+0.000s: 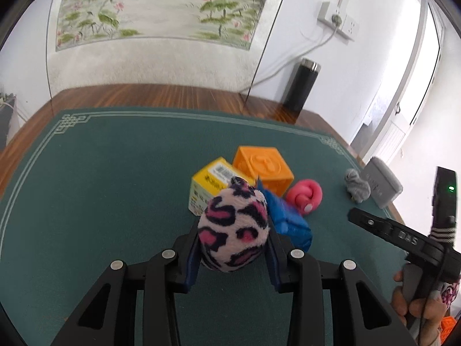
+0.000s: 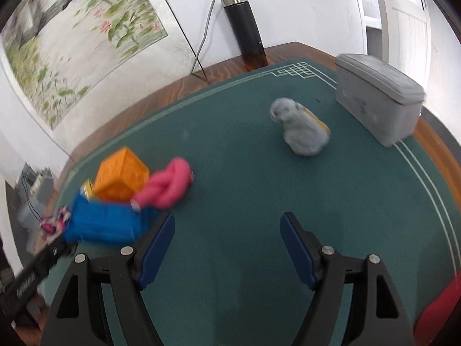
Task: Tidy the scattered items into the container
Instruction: 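Grasp the pink knotted foam ring with the right tool, then carry the leopard plush ball and pink foam ring into the red tin with both tools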
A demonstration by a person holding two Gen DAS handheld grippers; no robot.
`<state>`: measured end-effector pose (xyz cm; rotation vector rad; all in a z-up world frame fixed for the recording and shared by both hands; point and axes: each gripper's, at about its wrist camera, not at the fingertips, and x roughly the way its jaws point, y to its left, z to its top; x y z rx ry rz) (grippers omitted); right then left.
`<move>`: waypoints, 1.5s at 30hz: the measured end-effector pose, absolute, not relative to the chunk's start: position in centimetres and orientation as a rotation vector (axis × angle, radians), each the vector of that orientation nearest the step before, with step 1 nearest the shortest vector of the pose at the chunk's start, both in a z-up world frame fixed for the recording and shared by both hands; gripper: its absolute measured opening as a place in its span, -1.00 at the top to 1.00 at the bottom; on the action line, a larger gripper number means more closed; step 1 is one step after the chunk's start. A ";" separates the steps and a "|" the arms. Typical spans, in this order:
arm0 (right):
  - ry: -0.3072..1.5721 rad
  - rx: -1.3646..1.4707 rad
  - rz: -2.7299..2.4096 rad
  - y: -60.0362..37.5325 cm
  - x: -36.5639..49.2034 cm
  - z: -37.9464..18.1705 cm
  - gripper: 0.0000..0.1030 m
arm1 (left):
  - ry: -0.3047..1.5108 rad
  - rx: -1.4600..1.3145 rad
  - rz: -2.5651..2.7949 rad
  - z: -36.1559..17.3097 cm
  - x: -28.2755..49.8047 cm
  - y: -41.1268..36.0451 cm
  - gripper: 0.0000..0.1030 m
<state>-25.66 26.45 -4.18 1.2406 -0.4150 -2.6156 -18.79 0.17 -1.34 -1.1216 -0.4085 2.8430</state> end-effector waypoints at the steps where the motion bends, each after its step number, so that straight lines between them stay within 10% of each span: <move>1: -0.429 1.241 -2.606 26.1 -26.2 -4.2 -0.53 | -0.415 -1.107 2.851 -1.0 -18.6 0.0 0.23; 8: -0.437 1.280 -2.539 22.6 -29.1 -5.4 -0.42 | -0.457 -1.074 2.860 0.1 -18.6 -0.7 0.23; 14: -0.384 1.284 -2.522 20.5 -30.0 -5.6 0.47 | -0.466 -1.084 2.844 -0.1 -18.7 -0.6 0.23; 18: -0.343 1.253 -2.536 20.4 -28.9 -5.0 0.66 | -0.464 -1.084 2.836 -0.2 -18.5 -0.4 0.23; 45: -0.317 1.063 -2.896 34.4 -9.6 3.0 0.70 | -0.274 -1.035 2.616 1.0 -12.7 9.7 0.23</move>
